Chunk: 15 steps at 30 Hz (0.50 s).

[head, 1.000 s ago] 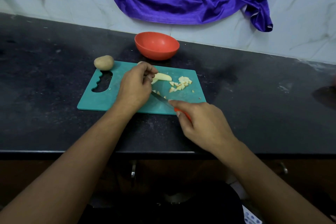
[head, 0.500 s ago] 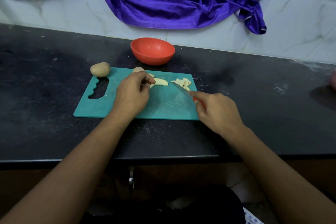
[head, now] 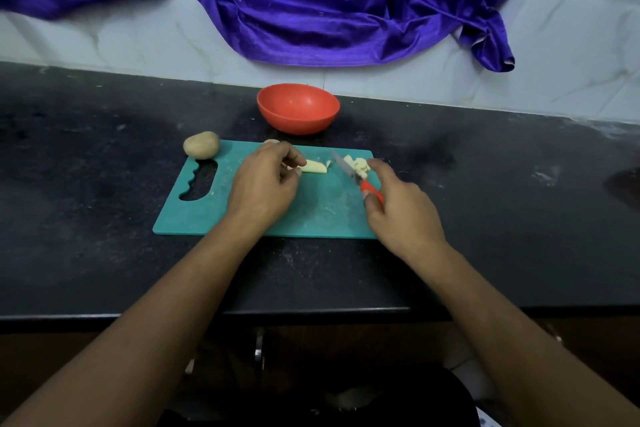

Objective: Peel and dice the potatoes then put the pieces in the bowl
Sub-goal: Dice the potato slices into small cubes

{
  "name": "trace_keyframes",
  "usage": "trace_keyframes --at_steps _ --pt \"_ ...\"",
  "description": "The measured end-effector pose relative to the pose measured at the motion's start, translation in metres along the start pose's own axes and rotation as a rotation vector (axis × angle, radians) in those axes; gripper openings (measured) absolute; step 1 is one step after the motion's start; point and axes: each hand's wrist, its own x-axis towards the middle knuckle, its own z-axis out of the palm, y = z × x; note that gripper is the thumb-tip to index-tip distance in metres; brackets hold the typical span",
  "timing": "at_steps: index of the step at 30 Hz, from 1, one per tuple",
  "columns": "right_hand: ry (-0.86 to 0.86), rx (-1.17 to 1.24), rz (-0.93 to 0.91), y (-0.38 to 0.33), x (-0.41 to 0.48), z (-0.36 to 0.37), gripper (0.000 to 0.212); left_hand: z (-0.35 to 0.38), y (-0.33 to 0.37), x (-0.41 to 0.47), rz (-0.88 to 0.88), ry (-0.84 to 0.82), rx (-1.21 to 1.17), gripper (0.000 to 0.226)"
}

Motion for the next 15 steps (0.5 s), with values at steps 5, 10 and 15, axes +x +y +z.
trace_keyframes --at_steps 5,10,15 --pt "0.010 -0.042 0.011 -0.004 -0.003 0.006 0.038 -0.001 0.010 0.028 0.092 -0.130 0.353 0.027" --pt "0.048 -0.027 0.001 -0.005 -0.008 0.008 0.046 0.007 0.020 0.050 0.150 -0.351 0.661 0.033" --pt "0.081 -0.036 -0.005 -0.005 -0.010 0.011 0.049 0.007 0.027 0.062 0.212 -0.390 0.709 0.022"
